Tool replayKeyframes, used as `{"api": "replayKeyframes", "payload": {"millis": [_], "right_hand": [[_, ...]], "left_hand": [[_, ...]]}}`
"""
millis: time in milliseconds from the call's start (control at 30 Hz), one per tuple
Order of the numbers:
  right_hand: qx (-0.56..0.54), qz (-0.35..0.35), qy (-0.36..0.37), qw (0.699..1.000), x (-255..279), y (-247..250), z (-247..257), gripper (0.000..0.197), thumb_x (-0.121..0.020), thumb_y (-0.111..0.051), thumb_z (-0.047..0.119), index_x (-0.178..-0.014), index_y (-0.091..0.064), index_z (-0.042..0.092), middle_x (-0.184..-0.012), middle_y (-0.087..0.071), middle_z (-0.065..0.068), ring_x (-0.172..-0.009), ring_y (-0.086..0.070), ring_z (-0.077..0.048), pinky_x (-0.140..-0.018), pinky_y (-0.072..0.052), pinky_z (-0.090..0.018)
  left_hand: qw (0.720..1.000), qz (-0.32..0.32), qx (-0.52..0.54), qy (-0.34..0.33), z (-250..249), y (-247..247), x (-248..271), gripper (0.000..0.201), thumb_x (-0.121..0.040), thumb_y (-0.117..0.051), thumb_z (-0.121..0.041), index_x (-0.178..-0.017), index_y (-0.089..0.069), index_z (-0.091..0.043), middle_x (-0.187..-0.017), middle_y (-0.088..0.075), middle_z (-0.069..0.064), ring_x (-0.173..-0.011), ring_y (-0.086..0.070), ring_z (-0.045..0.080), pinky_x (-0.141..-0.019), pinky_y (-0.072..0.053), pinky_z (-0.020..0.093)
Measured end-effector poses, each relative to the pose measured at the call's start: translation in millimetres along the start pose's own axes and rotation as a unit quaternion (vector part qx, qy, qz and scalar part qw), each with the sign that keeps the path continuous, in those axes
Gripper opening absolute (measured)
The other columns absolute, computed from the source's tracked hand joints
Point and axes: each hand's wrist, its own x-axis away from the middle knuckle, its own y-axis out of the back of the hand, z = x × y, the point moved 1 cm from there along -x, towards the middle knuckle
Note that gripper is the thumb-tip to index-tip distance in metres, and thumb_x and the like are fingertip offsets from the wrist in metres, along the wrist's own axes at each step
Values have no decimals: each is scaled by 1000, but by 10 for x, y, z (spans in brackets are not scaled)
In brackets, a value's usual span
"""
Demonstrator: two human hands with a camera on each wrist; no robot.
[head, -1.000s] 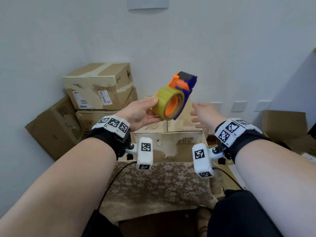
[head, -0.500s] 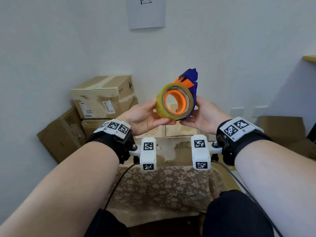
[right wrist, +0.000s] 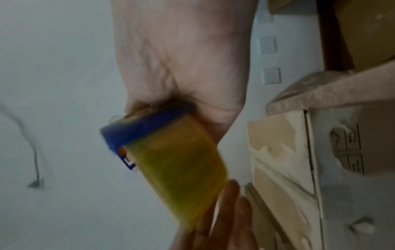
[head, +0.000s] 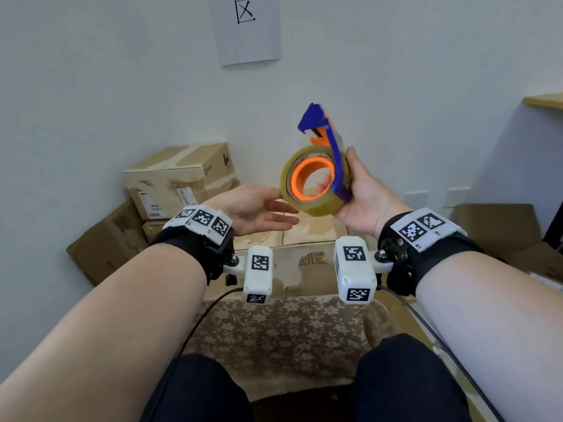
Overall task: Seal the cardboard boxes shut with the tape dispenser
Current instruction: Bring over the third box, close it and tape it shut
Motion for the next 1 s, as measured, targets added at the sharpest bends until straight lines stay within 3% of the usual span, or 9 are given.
{"api": "replayKeyframes", "payload": {"millis": [67, 133, 233, 433, 567, 667, 767, 933, 1000], "right_hand": [[64, -11, 20, 998, 49, 40, 30, 41, -92, -49, 54, -80, -67, 19, -55, -61, 4, -47, -54, -8, -69, -50, -28], [164, -11, 23, 986, 85, 121, 49, 42, -87, -56, 56, -78, -65, 16, -54, -59, 1, -45, -54, -10, -69, -51, -31], [271, 2, 27, 962, 130, 220, 57, 46, -85, -56, 59, -75, -63, 15, -52, -58, -1, -46, -55, -12, -65, -52, -29], [344, 7, 58, 937, 202, 340, 123, 44, -84, -56, 58, -87, -66, 15, -64, -69, 1, -57, -63, -10, -66, -50, -27], [359, 7, 62, 931, 245, 396, 174, 67, -68, -59, 65, -102, -68, 8, -85, -73, -11, -72, -67, -19, -71, -54, -30], [364, 3, 70, 929, 260, 437, 184, 77, -66, -58, 66, -109, -67, 3, -97, -73, -16, -81, -68, -23, -79, -55, -33], [377, -4, 74, 923, 261, 451, 179, 72, -72, -58, 65, -108, -67, 4, -96, -73, -15, -81, -68, -23, -78, -54, -32], [410, -8, 65, 910, 227, 398, 155, 80, -58, -60, 72, -105, -69, 8, -91, -75, -10, -84, -70, -22, -78, -56, -31], [411, -1, 68, 909, 200, 354, 132, 74, -61, -63, 70, -104, -69, 10, -90, -75, -8, -82, -69, -20, -76, -54, -28]], "left_hand": [[999, -50, 12, -11, -35, 16, -17, 31, -103, -35, -27, -102, -60, -8, -108, -63, 13, -91, -65, 24, -70, -58, 32], [994, -82, 59, -34, -98, 9, -26, 45, -104, -28, -36, -104, -60, -5, -109, -63, 13, -96, -62, 24, -76, -54, 35], [996, -72, 24, -41, -165, -53, -9, 52, -101, -31, -46, -97, -65, -7, -94, -67, 8, -87, -62, 20, -78, -52, 34], [994, -106, 15, -28, -157, -203, 22, 23, -99, -47, -22, -87, -61, -9, -77, -64, 6, -75, -58, 16, -71, -54, 32], [995, -92, 33, -12, -155, -256, 3, 21, -99, -46, -20, -89, -61, -9, -76, -66, 6, -77, -60, 17, -66, -55, 32], [995, -93, 38, -12, -156, -300, -23, 19, -99, -47, -18, -89, -60, -9, -80, -64, 6, -78, -60, 17, -63, -58, 30], [994, -103, 32, -9, -148, -292, -54, 19, -98, -47, -14, -84, -60, -10, -72, -66, 4, -74, -59, 16, -62, -58, 28], [985, -173, -15, -23, -95, -183, -123, 19, -93, -50, -3, -77, -58, -9, -75, -60, 5, -70, -54, 14, -70, -53, 26], [978, -207, -27, -26, -62, -89, -157, 20, -91, -51, 3, -76, -58, -7, -71, -59, 6, -68, -53, 14, -69, -52, 26]]}}
